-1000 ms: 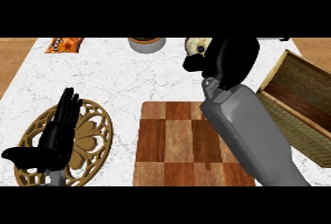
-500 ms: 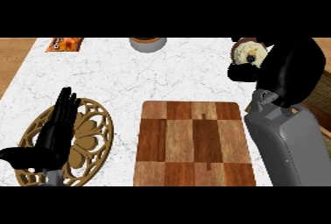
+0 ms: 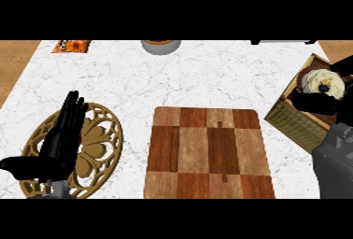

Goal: Pick the cupcake from the cutting board and place it in the basket

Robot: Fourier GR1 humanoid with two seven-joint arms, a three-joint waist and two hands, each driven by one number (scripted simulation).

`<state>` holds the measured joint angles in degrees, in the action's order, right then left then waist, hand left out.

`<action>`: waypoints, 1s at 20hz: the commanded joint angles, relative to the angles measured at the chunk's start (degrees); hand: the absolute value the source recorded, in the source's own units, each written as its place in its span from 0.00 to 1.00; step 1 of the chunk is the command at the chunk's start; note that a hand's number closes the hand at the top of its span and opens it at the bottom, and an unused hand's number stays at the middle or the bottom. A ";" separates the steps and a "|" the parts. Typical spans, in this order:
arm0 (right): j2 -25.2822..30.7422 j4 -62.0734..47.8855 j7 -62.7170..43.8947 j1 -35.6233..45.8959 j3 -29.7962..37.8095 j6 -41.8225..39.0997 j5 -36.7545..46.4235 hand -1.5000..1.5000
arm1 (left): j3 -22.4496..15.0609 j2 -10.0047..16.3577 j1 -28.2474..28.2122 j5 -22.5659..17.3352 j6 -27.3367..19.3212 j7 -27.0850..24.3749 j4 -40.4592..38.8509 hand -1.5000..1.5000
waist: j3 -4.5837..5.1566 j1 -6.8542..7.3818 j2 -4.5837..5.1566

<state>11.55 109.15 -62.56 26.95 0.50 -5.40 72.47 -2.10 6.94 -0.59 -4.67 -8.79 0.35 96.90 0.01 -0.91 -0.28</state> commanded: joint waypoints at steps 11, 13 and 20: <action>1.40 -1.13 4.89 -9.31 9.43 -3.00 -5.21 1.00 | -1.48 -2.36 -0.30 2.48 0.24 -0.87 -0.11 0.50 | -0.01 0.98 0.25; -0.57 1.05 7.07 -15.00 8.30 1.12 -4.49 1.00 | 2.29 -0.17 -0.34 -1.16 3.37 -1.16 -0.71 0.50 | -0.01 0.93 0.24; 1.72 -3.36 11.79 -14.31 16.21 4.65 -11.15 1.00 | -3.40 -5.35 1.97 5.54 -2.48 0.98 -1.07 0.50 | -0.03 0.85 0.24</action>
<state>12.47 106.43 -52.20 13.05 13.17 -1.75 64.87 -2.36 4.28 1.31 -2.31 -8.37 -0.42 94.35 -0.02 -0.01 -0.01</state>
